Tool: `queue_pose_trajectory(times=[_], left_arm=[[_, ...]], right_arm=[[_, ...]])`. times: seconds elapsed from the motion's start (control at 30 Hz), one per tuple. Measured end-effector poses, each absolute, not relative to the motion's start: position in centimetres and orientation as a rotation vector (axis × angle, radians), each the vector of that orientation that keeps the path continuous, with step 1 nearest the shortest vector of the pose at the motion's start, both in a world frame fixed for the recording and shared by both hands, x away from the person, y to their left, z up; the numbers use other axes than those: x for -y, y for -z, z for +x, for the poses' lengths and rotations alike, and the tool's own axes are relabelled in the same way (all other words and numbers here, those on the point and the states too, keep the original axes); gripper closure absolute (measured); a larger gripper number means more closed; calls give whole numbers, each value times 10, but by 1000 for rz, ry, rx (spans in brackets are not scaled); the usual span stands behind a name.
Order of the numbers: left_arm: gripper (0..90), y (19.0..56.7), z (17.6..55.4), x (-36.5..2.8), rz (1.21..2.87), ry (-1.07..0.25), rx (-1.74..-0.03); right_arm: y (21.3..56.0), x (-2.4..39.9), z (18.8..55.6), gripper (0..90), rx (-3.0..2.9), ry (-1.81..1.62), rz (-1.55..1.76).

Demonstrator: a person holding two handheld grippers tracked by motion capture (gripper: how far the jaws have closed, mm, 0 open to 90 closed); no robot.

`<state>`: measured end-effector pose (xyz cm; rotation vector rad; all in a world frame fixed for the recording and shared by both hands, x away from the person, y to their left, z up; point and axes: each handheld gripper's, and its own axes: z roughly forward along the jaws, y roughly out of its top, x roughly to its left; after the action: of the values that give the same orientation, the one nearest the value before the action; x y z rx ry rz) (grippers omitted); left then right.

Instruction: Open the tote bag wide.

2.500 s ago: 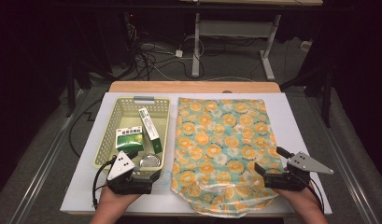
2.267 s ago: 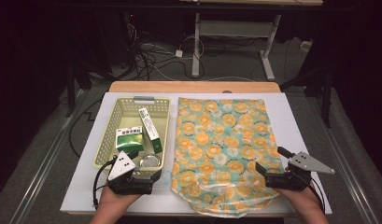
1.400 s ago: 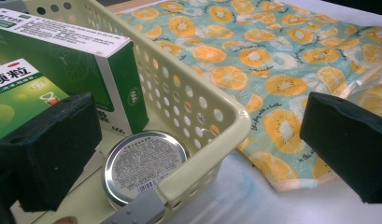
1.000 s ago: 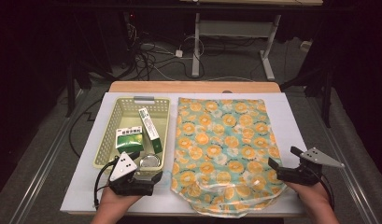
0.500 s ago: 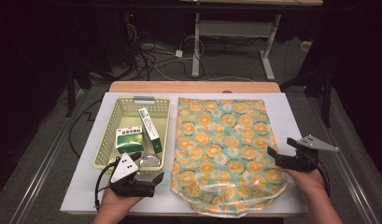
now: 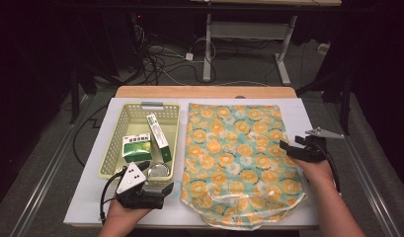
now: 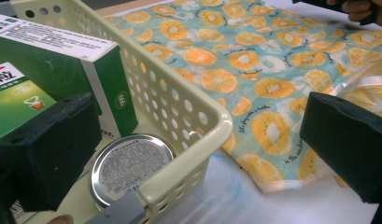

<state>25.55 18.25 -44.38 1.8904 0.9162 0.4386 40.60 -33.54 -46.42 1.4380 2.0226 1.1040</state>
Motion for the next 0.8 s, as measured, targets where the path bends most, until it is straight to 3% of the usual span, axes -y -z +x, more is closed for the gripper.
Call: queue_pose_trajectory(times=[0.8], left_arm=[[0,437,253,-178,1898,-356,-894]], right_arm=[[473,331,475,348,-2057,-972,1521]])
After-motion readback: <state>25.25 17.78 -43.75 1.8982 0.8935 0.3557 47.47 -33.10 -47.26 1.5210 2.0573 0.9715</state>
